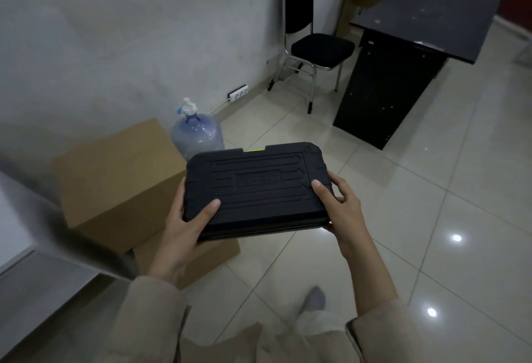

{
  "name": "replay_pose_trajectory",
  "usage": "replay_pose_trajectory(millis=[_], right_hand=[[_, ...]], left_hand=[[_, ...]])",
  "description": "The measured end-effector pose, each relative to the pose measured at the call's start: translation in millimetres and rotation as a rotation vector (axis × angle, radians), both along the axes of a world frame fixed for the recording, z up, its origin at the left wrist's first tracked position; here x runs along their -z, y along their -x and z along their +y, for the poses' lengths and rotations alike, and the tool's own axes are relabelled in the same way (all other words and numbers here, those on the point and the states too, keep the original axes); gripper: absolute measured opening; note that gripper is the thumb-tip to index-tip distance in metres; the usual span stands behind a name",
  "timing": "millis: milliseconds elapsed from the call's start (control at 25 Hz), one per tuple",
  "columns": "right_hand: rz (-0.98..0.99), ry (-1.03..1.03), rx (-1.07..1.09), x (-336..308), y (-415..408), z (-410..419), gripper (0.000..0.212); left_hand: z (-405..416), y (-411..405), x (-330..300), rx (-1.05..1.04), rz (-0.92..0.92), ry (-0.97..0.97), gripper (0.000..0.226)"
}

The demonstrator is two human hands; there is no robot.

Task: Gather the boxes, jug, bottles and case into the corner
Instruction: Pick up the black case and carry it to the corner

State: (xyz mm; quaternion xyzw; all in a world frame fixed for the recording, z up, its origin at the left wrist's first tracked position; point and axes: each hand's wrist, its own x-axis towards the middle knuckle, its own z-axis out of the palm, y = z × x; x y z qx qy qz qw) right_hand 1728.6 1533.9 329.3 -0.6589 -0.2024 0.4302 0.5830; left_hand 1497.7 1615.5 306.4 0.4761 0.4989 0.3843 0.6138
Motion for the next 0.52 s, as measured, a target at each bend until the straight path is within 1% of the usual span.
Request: replay_pose_trajectory(millis=[120, 320, 440, 520], right_hand=[[-0.011, 0.02, 0.005, 9, -44, 42, 0.033], [-0.047, 0.02, -0.058, 5, -141, 128, 0.031], [-0.06, 0.027, -0.101, 3, -191, 171, 0.035], [-0.058, 0.026, -0.112, 5, -219, 196, 0.037]], left_hand=[[44, -44, 8, 0.018, -0.011, 0.012, 0.074], [116, -138, 19, -0.054, -0.072, -0.025, 0.063], [149, -187, 18, -0.093, -0.086, 0.0, 0.063], [172, -215, 19, -0.116, -0.098, -0.006, 0.06]])
